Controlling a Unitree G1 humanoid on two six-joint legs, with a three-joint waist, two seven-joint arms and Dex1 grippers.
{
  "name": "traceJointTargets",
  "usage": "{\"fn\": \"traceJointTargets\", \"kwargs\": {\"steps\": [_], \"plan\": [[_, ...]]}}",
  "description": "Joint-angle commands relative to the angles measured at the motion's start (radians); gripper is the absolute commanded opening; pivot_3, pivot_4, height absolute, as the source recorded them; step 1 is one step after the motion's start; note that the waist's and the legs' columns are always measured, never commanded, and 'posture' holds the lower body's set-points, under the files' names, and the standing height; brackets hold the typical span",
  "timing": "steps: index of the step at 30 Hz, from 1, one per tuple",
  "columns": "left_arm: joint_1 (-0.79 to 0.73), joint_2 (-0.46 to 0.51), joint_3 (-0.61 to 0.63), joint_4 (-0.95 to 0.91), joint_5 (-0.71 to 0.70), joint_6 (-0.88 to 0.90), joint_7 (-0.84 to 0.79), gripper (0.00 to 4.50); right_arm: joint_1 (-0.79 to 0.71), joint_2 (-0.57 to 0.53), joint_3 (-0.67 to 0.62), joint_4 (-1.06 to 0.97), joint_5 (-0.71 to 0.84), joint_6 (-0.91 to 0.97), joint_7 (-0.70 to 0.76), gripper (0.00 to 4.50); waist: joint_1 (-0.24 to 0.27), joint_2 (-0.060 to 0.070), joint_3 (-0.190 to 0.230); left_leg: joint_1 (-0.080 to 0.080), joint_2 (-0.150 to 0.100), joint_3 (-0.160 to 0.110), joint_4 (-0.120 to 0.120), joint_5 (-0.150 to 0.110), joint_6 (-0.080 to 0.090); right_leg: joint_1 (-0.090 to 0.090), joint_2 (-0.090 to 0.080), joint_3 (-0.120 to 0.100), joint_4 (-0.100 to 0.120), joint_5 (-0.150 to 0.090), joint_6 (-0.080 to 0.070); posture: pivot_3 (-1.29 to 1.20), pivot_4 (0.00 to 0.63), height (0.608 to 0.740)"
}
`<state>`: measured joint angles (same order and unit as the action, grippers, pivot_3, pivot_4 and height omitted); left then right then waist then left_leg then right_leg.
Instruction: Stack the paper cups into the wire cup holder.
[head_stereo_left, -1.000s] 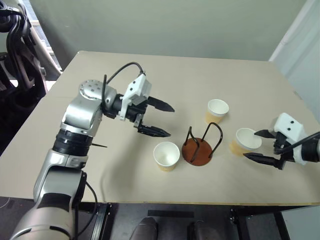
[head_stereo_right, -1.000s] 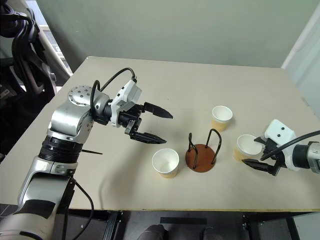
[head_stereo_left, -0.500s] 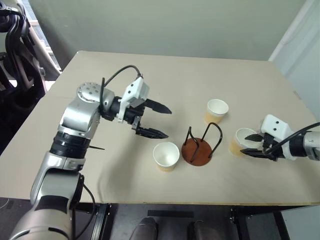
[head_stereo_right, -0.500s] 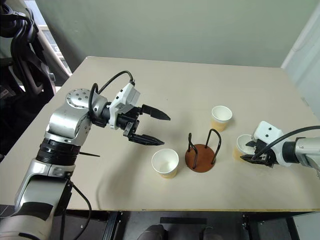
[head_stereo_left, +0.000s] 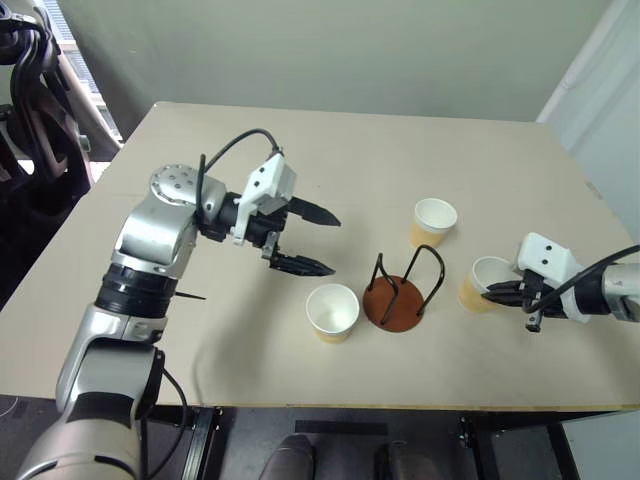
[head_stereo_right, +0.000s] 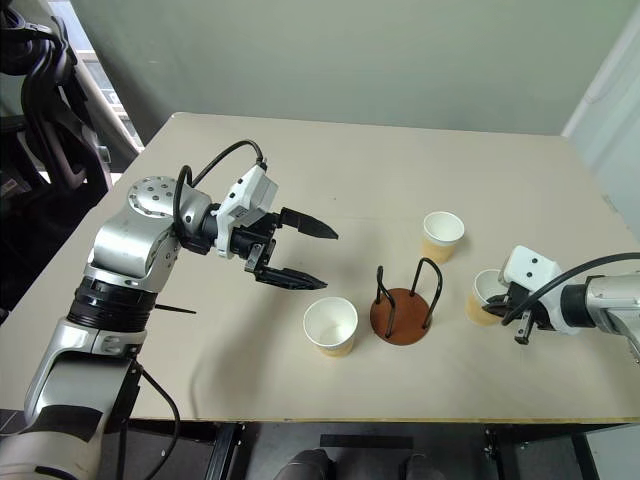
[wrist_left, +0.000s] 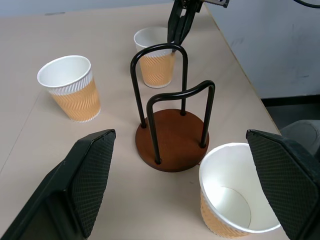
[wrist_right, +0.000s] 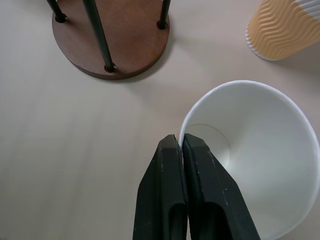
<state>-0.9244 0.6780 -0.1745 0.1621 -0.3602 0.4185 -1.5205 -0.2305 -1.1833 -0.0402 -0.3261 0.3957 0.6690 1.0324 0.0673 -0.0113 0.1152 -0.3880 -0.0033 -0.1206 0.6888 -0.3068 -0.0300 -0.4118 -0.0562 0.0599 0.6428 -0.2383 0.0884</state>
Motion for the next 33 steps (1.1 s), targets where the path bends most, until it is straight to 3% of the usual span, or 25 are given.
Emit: {"fn": "traceJointTargets", "kwargs": {"steps": [1, 33], "plan": [[-0.007, 0.005, 0.011, -0.015, 0.0, -0.014, 0.002, 4.5, 0.005, -0.002, -0.019, -0.021, 0.0, 0.004, 0.013, 0.02, 0.0, 0.0, 0.0, 0.0, 0.0, 0.0, 0.0, 0.0, 0.0, 0.0, 0.0, 0.0, 0.0, 0.0, 0.0, 0.0, 0.15, 0.74], [-0.018, -0.005, 0.004, 0.0, 0.017, -0.014, 0.011, 4.5, -0.037, -0.038, -0.136, -0.083, 0.058, 0.076, 0.027, 0.02, 0.0, 0.0, 0.0, 0.0, 0.0, 0.0, -0.001, 0.0, 0.0, 0.0, 0.0, 0.0, 0.0, 0.0, 0.0, 0.0, 0.15, 0.74]]}}
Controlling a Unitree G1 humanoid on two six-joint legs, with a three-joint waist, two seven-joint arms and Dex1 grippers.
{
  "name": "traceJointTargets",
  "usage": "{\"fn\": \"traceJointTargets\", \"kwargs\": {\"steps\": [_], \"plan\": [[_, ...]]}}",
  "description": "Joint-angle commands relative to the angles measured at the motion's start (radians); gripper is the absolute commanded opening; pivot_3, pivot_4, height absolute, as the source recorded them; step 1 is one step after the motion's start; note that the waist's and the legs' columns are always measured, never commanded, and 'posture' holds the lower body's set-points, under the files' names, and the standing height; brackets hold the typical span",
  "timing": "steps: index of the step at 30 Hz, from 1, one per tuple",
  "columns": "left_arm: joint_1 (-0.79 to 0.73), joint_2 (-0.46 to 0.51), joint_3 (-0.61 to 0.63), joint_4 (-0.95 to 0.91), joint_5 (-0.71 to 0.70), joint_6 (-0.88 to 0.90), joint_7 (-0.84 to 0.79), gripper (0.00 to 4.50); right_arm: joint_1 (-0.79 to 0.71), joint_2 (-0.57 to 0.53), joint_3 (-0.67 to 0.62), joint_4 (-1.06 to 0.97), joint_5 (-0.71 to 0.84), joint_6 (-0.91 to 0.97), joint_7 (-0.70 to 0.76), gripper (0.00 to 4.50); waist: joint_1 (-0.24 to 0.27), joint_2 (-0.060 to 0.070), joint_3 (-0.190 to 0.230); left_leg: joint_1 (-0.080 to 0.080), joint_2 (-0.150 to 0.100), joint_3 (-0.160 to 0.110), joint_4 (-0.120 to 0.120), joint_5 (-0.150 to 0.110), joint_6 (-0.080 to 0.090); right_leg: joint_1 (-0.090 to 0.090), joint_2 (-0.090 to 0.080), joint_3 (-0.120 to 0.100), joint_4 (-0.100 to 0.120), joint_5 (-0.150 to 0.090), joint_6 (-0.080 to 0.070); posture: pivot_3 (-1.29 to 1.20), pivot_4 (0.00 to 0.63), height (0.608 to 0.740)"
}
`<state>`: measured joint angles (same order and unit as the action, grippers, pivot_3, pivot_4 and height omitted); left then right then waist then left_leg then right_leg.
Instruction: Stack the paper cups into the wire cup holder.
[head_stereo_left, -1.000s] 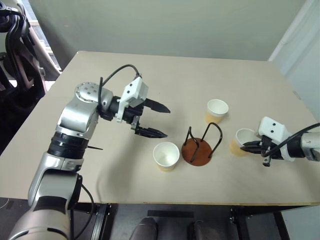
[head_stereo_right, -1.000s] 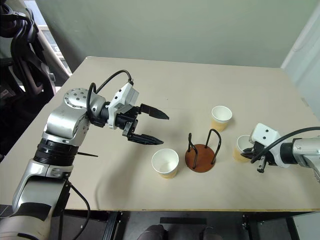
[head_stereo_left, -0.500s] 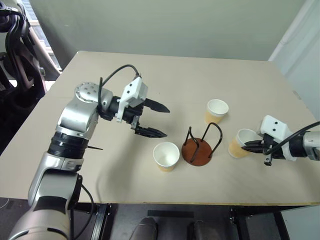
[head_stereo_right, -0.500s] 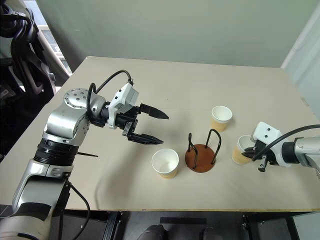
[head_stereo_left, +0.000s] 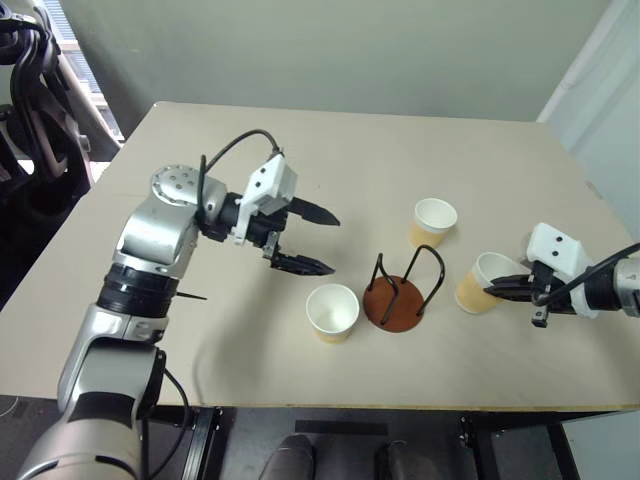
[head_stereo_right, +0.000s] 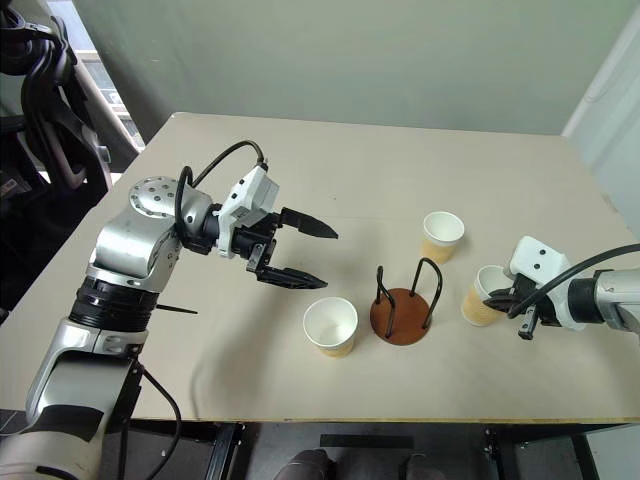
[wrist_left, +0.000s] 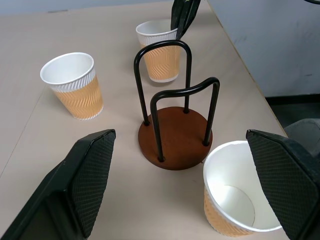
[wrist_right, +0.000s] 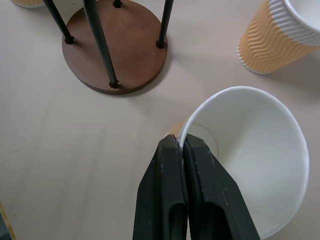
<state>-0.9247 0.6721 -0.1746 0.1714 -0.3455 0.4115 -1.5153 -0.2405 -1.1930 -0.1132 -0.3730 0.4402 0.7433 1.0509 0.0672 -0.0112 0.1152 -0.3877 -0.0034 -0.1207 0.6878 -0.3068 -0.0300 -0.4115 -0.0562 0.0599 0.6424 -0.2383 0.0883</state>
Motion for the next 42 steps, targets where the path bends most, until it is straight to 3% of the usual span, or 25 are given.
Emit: {"fn": "traceJointTargets", "kwargs": {"steps": [1, 10, 17, 22, 29, 42], "plan": [[-0.018, 0.001, 0.004, -0.009, 0.003, -0.006, 0.005, 4.5, -0.034, -0.036, -0.07, -0.042, 0.017, 0.003, 0.012, 0.02, 0.0, 0.0, 0.0, 0.0, 0.0, 0.0, 0.0, 0.0, 0.0, 0.0, 0.0, 0.0, 0.0, 0.0, 0.0, 0.0, 0.15, 0.74], [-0.023, -0.007, -0.001, 0.008, 0.009, -0.017, -0.005, 4.5, -0.131, -0.063, -0.084, -0.124, 0.07, 0.041, 0.019, 0.02, -0.001, 0.0, 0.0, 0.0, 0.0, 0.0, -0.001, 0.0, 0.0, 0.0, 0.0, 0.0, 0.0, 0.0, 0.0, 0.0, 0.15, 0.74], [-0.03, -0.014, -0.006, 0.028, 0.013, -0.031, -0.015, 4.5, -0.316, -0.067, -0.081, -0.177, 0.169, 0.123, 0.008, 0.02, -0.003, 0.0, 0.0, 0.0, 0.0, 0.0, -0.002, 0.0, 0.0, -0.001, 0.0, 0.0, -0.001, 0.0, 0.0, 0.0, 0.15, 0.74], [-0.04, -0.026, -0.01, 0.049, 0.019, -0.044, -0.026, 4.5, -0.517, -0.061, 0.003, -0.205, 0.215, 0.199, -0.008, 0.02, -0.004, 0.0, 0.0, 0.0, 0.0, -0.001, -0.003, 0.0, 0.0, -0.001, 0.0, 0.0, -0.002, 0.0, 0.0, 0.0, 0.15, 0.74], [-0.054, -0.036, -0.017, 0.079, 0.026, -0.064, -0.037, 4.5, -0.683, -0.041, 0.09, -0.216, 0.244, 0.248, 0.008, 0.02, -0.005, 0.0, 0.0, -0.001, 0.0, -0.001, -0.005, 0.0, 0.0, -0.001, 0.0, 0.0, -0.008, 0.0, 0.0, 0.0, 0.15, 0.74], [-0.057, -0.04, -0.019, 0.094, 0.027, -0.075, -0.039, 4.5, -0.75, 0.022, 0.188, -0.267, 0.282, 0.329, 0.009, 0.02, -0.005, 0.0, 0.0, -0.002, 0.0, -0.002, -0.005, 0.0, 0.0, -0.002, 0.0, -0.001, -0.012, 0.0, 0.0, 0.0, 0.15, 0.74]]}}
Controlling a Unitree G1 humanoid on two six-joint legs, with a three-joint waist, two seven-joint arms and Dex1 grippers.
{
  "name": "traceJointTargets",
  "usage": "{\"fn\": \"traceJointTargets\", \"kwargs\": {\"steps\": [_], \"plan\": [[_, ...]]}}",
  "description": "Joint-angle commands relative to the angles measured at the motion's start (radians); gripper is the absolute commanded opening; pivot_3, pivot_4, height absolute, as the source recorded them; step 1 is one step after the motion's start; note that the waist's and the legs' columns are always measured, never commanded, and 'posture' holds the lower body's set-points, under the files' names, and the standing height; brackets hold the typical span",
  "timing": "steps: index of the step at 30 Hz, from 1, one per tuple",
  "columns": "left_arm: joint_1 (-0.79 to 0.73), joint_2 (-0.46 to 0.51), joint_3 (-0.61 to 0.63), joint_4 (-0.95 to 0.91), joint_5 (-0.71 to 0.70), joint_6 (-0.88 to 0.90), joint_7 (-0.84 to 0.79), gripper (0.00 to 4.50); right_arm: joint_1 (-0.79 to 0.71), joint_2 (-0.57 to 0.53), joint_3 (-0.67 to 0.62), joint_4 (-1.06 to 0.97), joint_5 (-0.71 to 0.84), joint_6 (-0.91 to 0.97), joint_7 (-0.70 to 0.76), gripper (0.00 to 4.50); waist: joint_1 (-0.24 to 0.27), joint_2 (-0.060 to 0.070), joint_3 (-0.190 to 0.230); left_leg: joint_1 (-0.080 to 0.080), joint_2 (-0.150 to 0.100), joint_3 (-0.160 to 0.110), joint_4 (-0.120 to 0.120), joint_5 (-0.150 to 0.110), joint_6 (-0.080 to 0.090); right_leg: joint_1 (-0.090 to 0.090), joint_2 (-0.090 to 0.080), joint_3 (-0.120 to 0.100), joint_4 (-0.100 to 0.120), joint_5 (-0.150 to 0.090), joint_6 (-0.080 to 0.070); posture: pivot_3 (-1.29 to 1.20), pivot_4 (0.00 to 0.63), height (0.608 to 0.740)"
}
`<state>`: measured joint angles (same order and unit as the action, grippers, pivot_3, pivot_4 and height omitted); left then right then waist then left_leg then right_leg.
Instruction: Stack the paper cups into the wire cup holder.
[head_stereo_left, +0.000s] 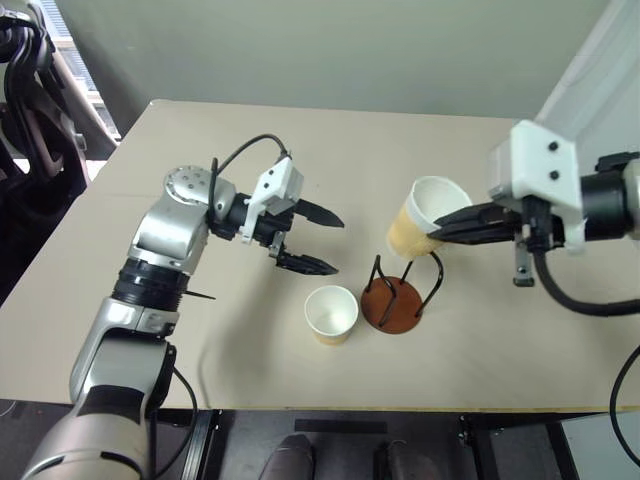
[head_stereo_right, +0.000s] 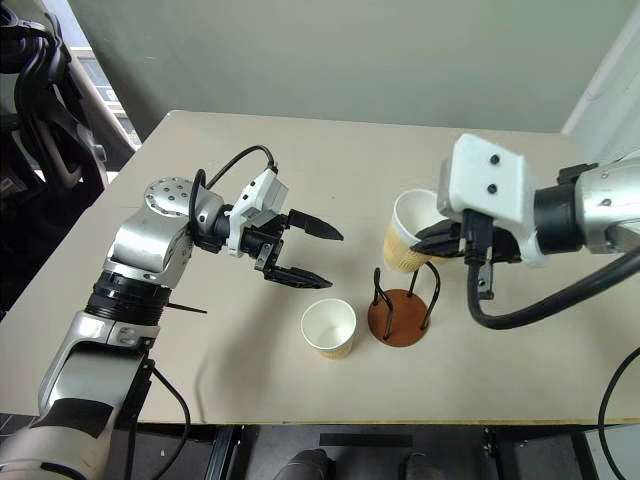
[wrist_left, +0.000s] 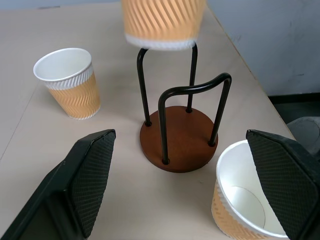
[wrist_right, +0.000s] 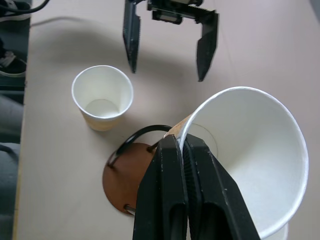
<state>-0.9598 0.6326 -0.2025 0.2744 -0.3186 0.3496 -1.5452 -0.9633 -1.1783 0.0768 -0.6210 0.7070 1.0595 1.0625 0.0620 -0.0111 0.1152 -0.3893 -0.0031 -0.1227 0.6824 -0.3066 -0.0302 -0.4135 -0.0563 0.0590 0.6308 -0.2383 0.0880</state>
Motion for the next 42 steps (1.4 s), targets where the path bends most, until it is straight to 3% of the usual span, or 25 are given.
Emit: {"fn": "traceJointTargets", "kwargs": {"steps": [1, 4, 12, 22, 26, 30, 42], "plan": [[-0.021, 0.0, 0.009, -0.009, 0.0, -0.013, -0.009, 4.5, -0.026, 0.013, 0.007, -0.022, 0.011, 0.014, -0.005, 0.02, 0.0, 0.0, 0.0, 0.0, 0.0, 0.0, 0.0, 0.0, 0.0, 0.0, 0.0, 0.0, 0.0, 0.0, 0.0, 0.0, 0.15, 0.74], [-0.02, -0.001, 0.008, -0.011, 0.0, -0.012, -0.008, 4.5, -0.02, 0.022, 0.037, -0.019, -0.016, 0.006, -0.006, 0.02, 0.0, 0.0, 0.0, 0.0, 0.0, 0.0, 0.0, 0.0, 0.0, 0.0, 0.0, 0.0, 0.0, 0.0, 0.0, 0.0, 0.15, 0.74], [-0.017, 0.004, 0.01, -0.017, -0.001, -0.01, -0.003, 4.5, 0.23, -0.093, -0.096, -0.032, -0.049, -0.138, 0.06, 0.02, 0.006, 0.0, 0.0, -0.002, 0.0, -0.001, 0.0, 0.0, 0.0, 0.001, -0.001, -0.001, 0.003, 0.0, 0.0, 0.0, 0.15, 0.74], [-0.019, 0.002, 0.01, -0.015, -0.001, -0.01, 0.001, 4.5, 0.316, -0.101, -0.146, -0.055, -0.027, -0.18, 0.062, 0.02, 0.004, 0.0, 0.0, -0.001, 0.0, -0.001, 0.001, 0.0, 0.0, 0.001, 0.0, -0.001, 0.004, 0.001, 0.0, 0.0, 0.15, 0.74], [-0.017, 0.0, 0.01, -0.018, -0.001, -0.01, 0.005, 4.5, 0.308, -0.065, -0.126, -0.072, -0.023, -0.168, 0.021, 0.02, 0.003, 0.0, 0.0, -0.001, 0.0, -0.001, 0.001, 0.0, 0.0, 0.001, 0.0, -0.001, 0.004, 0.001, 0.0, 0.0, 0.15, 0.74], [-0.014, -0.001, 0.011, -0.022, -0.001, -0.008, 0.01, 4.5, 0.277, -0.006, -0.107, -0.076, -0.023, -0.161, -0.026, 1.17, 0.002, 0.0, 0.0, -0.001, 0.0, -0.001, 0.002, 0.0, 0.0, 0.001, 0.0, -0.001, 0.004, 0.001, 0.0, 0.0, 0.15, 0.74], [0.013, 0.048, 0.029, -0.134, -0.032, 0.017, -0.003, 4.5, 0.225, 0.138, -0.158, -0.016, 0.032, -0.083, -0.16, 1.17, 0.001, 0.0, 0.0, -0.001, 0.0, -0.001, 0.001, 0.0, 0.0, 0.001, 0.0, -0.001, 0.003, 0.001, 0.0, 0.0, 0.15, 0.74]]}}
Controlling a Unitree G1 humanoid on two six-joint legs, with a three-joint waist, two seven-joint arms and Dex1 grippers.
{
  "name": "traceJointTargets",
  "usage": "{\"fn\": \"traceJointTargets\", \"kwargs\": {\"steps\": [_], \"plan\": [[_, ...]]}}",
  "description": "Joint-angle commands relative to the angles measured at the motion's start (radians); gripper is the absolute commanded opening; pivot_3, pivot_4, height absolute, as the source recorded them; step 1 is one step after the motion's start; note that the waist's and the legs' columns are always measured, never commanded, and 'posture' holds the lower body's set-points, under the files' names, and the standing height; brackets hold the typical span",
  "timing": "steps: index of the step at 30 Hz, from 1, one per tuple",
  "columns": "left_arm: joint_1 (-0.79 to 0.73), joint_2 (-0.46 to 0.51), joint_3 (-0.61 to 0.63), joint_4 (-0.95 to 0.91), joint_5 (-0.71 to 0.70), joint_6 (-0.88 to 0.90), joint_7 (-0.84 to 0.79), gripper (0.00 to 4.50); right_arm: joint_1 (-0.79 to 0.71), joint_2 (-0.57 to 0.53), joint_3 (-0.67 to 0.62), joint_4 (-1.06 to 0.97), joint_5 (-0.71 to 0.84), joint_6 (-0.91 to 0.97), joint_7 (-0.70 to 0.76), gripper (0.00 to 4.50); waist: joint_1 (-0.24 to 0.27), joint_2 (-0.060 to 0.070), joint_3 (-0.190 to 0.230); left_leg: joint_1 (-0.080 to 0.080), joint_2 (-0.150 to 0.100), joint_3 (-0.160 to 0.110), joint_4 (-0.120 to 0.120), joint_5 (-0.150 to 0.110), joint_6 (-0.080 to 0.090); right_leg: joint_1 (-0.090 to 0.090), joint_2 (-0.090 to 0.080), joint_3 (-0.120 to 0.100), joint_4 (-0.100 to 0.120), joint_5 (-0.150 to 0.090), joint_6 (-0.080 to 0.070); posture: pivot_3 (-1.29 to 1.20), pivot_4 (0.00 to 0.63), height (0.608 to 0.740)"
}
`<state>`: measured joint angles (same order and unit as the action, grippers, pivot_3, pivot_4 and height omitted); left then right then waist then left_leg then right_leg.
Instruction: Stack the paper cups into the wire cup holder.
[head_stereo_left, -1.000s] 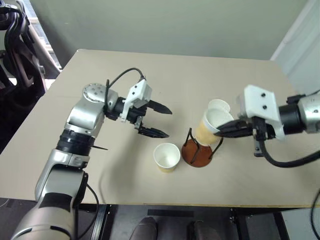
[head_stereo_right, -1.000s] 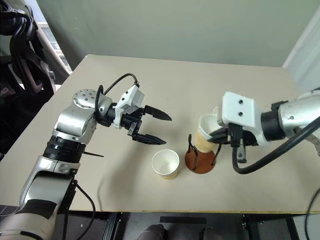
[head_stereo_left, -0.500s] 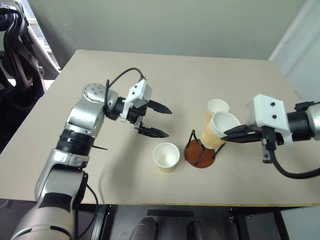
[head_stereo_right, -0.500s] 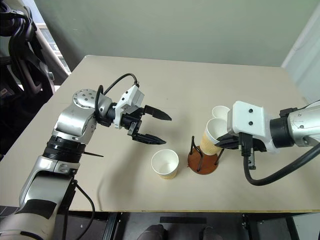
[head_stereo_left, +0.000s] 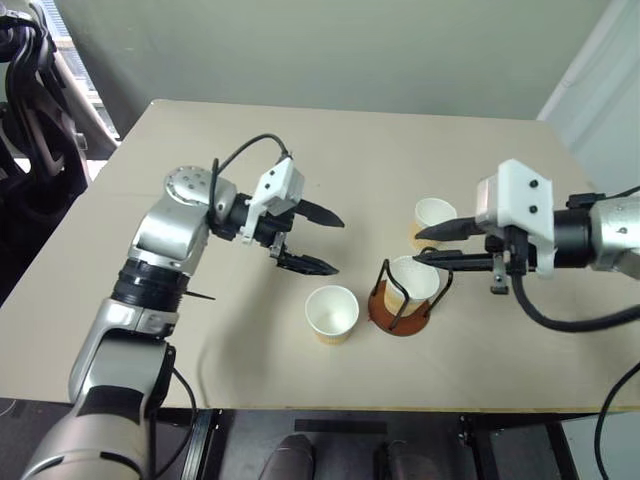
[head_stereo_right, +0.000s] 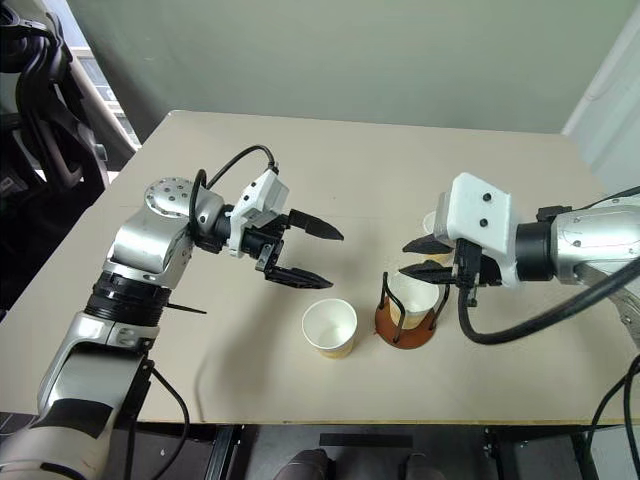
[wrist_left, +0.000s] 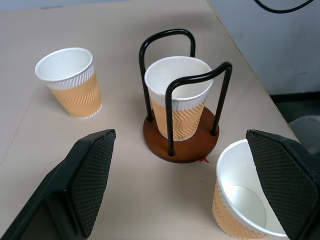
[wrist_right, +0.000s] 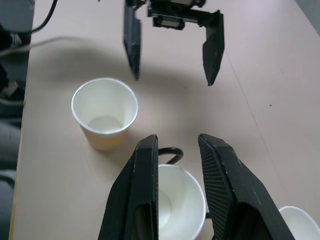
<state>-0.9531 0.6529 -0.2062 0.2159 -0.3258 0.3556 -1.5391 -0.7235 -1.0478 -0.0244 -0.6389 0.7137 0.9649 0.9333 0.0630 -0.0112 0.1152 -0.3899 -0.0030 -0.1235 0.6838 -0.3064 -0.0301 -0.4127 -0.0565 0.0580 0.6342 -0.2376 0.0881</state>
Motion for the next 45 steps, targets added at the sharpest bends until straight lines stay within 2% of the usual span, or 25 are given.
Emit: {"fn": "traceJointTargets", "kwargs": {"steps": [1, 6, 13, 21, 28, 37, 45], "plan": [[0.011, 0.037, 0.035, -0.094, -0.029, 0.017, -0.01, 4.5, -0.009, 0.01, -0.06, 0.004, 0.028, 0.013, -0.035, 1.17, 0.0, 0.0, 0.0, 0.0, 0.0, 0.0, 0.0, 0.0, 0.0, 0.0, 0.0, 0.0, 0.0, 0.0, 0.0, 0.0, 0.15, 0.74], [0.027, 0.095, 0.044, -0.175, -0.056, 0.047, -0.025, 4.5, 0.032, 0.006, -0.085, 0.013, 0.049, 0.024, -0.039, 1.17, 0.0, 0.0, 0.0, 0.0, 0.0, 0.0, 0.0, 0.0, 0.0, 0.0, 0.0, 0.0, -0.001, 0.0, 0.0, 0.0, 0.15, 0.74], [0.052, 0.177, 0.038, -0.266, -0.084, 0.064, -0.061, 4.5, 0.078, -0.054, -0.117, 0.038, 0.09, 0.035, 0.016, 1.17, 0.0, 0.0, 0.0, 0.001, 0.0, 0.0, 0.0, 0.0, 0.0, 0.0, 0.0, 0.0, -0.004, 0.0, 0.0, 0.0, 0.15, 0.74], [0.076, 0.206, 0.012, -0.292, -0.102, 0.09, -0.073, 4.5, 0.121, -0.093, -0.143, 0.012, 0.155, 0.027, 0.055, 1.17, -0.002, 0.0, 0.0, 0.001, 0.0, 0.0, -0.001, 0.0, 0.0, 0.0, 0.0, 0.001, -0.004, 0.0, 0.0, 0.0, 0.15, 0.74], [0.115, 0.323, -0.109, -0.341, -0.163, 0.037, -0.075, 4.5, 0.146, -0.087, -0.162, 0.01, 0.152, -0.021, 0.061, 1.17, -0.004, 0.0, 0.0, 0.001, 0.0, 0.0, -0.001, 0.0, 0.0, 0.0, 0.0, 0.001, -0.004, 0.0, 0.0, 0.0, 0.15, 0.74], [0.094, 0.338, -0.194, -0.365, -0.217, -0.003, -0.075, 4.5, 0.142, -0.097, -0.159, 0.018, 0.154, -0.029, 0.051, 1.17, -0.005, 0.0, 0.0, 0.001, 0.0, 0.0, -0.001, 0.0, 0.0, 0.0, 0.0, 0.001, -0.004, 0.0, -0.001, 0.0, 0.15, 0.74], [0.073, 0.32, -0.281, -0.319, -0.136, -0.132, -0.075, 4.5, 0.138, -0.106, -0.179, 0.009, 0.2, 0.017, 0.014, 1.17, -0.005, 0.0, 0.0, 0.001, 0.0, 0.0, -0.001, 0.0, 0.0, 0.0, 0.0, 0.001, -0.004, 0.0, -0.001, 0.0, 0.15, 0.74]]}}
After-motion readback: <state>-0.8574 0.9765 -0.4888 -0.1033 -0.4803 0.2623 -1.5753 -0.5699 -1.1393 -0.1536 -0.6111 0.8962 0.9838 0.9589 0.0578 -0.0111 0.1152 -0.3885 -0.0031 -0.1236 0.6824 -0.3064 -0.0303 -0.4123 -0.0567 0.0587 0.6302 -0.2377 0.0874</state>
